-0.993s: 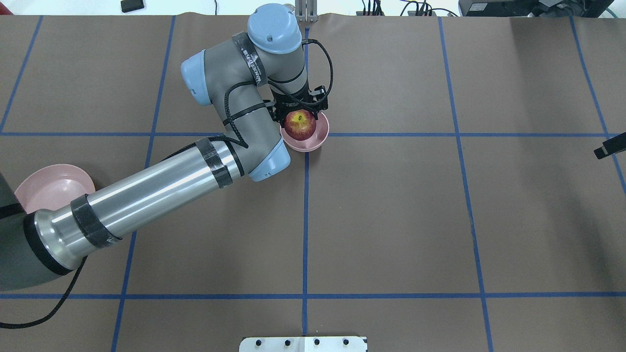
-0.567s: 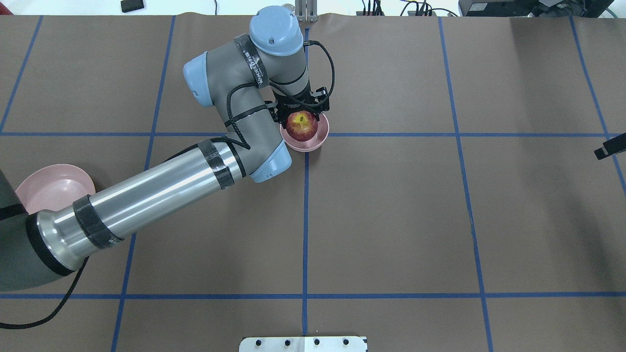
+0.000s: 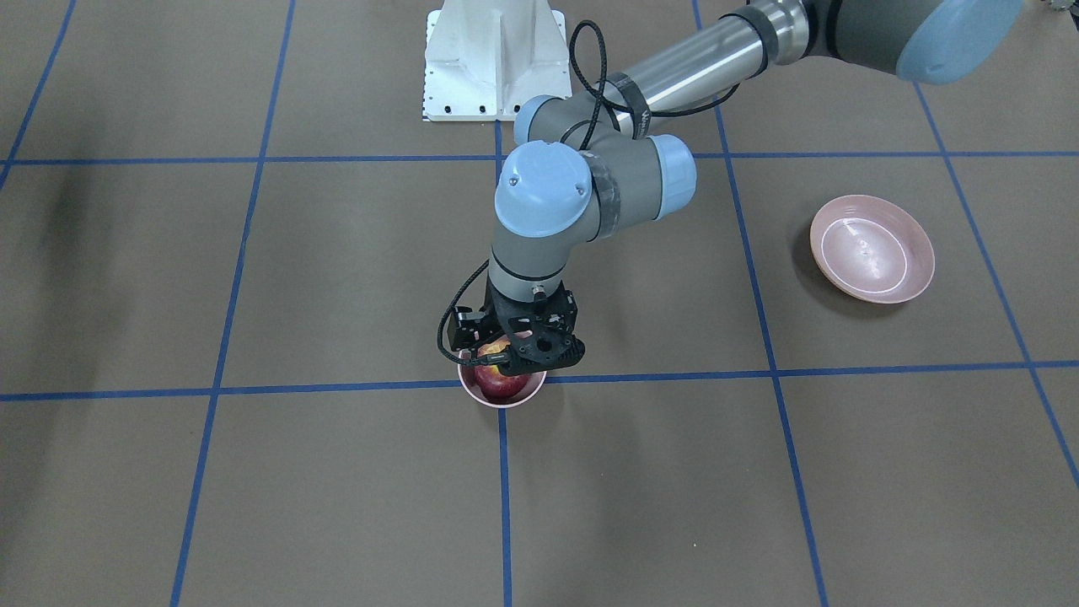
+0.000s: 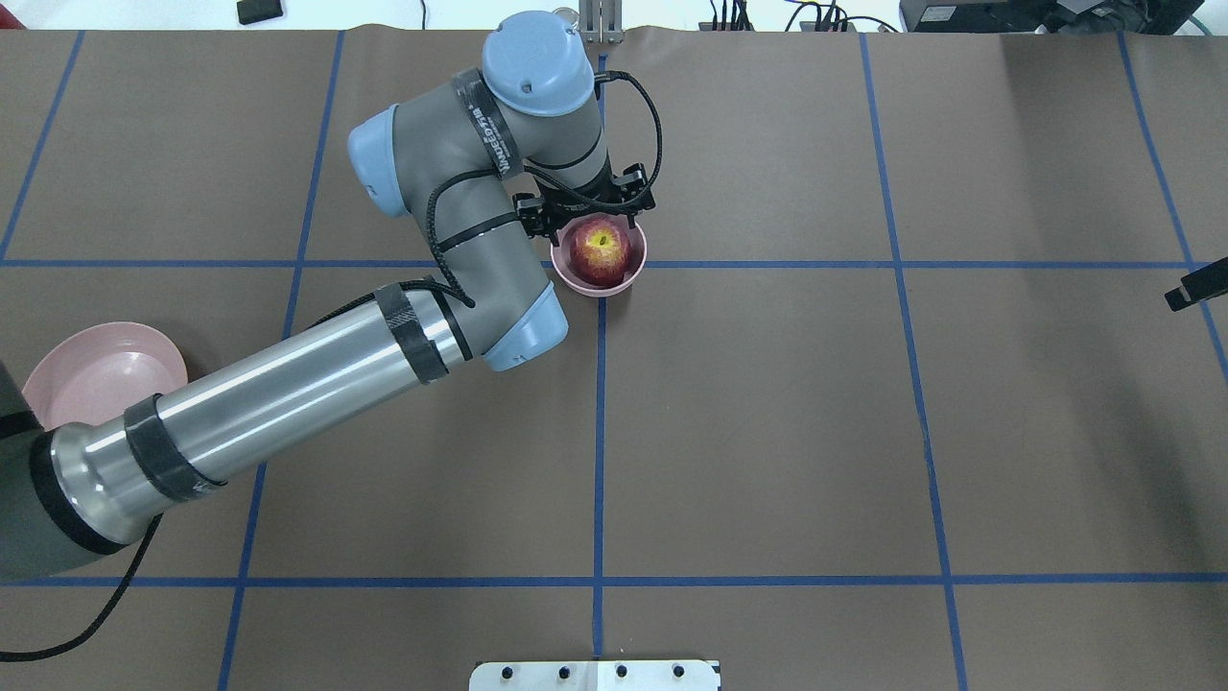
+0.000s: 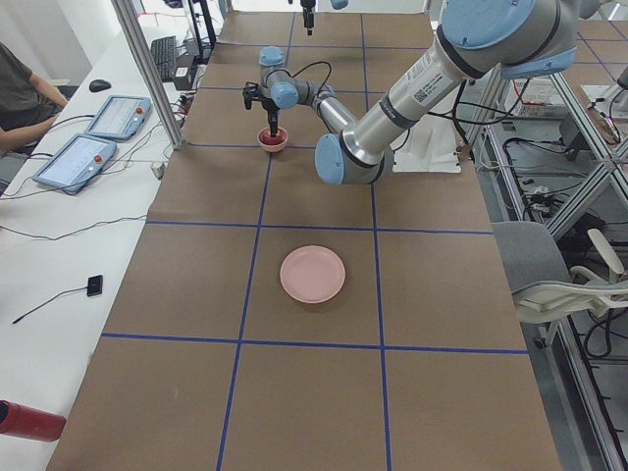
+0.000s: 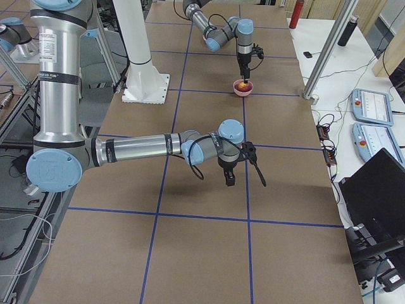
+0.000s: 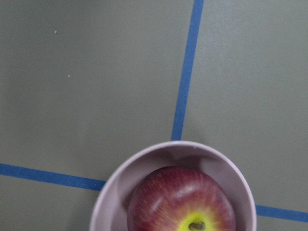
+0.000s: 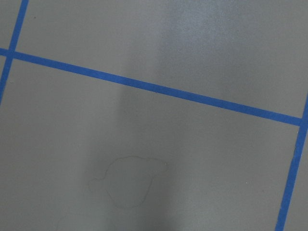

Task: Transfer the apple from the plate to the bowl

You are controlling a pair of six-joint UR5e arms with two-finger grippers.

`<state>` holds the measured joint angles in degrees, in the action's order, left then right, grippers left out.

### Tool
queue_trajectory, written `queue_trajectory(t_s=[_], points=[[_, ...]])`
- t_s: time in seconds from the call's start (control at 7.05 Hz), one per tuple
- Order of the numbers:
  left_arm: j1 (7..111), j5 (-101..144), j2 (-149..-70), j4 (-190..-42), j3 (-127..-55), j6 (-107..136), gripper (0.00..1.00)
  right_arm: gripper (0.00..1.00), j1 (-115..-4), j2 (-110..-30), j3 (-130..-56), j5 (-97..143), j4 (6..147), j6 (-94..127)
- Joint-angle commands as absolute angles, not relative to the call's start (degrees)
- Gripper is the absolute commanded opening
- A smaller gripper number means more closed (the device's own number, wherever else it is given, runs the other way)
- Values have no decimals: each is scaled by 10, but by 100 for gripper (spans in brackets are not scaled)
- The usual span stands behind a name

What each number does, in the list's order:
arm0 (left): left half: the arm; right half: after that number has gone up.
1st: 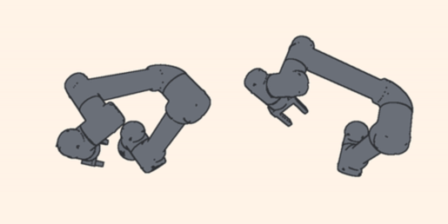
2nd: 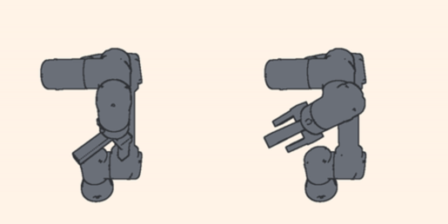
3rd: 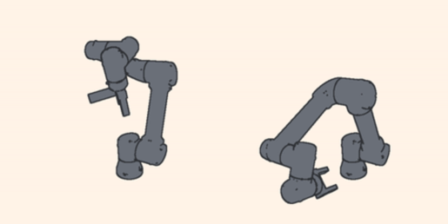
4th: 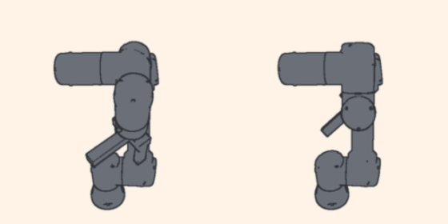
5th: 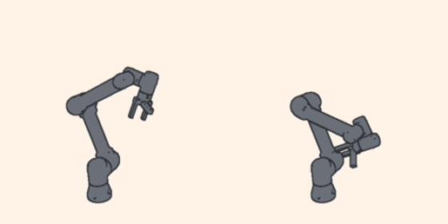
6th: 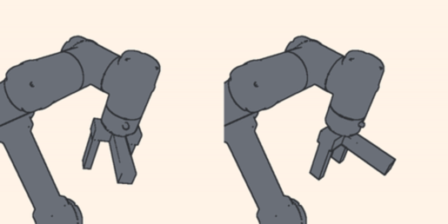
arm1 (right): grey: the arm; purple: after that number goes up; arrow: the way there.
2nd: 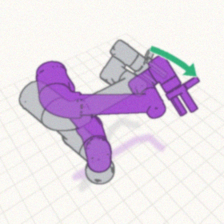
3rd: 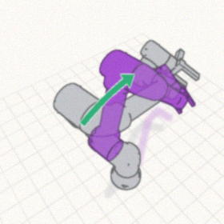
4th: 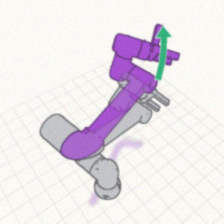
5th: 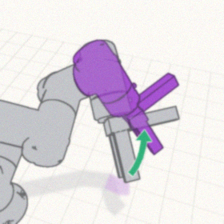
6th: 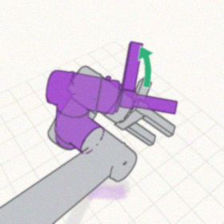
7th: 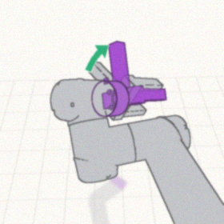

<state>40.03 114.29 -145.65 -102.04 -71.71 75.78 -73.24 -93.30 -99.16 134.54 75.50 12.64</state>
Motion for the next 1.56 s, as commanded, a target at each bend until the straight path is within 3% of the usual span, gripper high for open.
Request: queue_trajectory(t_s=[0.0,0.14,0.43,0.71,1.13,1.42], points=[[458,1202,-1274,-923,-968,655,97,99,-732,-927,-991,1345,754,125],[485,1204,-1180,-860,-1086,530,97,99,-732,-925,-991,1343,754,124],[581,1210,-990,-847,-1184,325,98,99,-737,-915,-995,1341,754,128],[712,1293,-899,-850,-1156,98,98,99,-755,-913,-996,1333,754,129],[795,1324,-900,-960,-1026,42,98,99,-777,-931,-1006,1329,754,124],[798,1359,-901,-967,-1022,44,98,99,-787,-947,-1016,1334,754,122]])
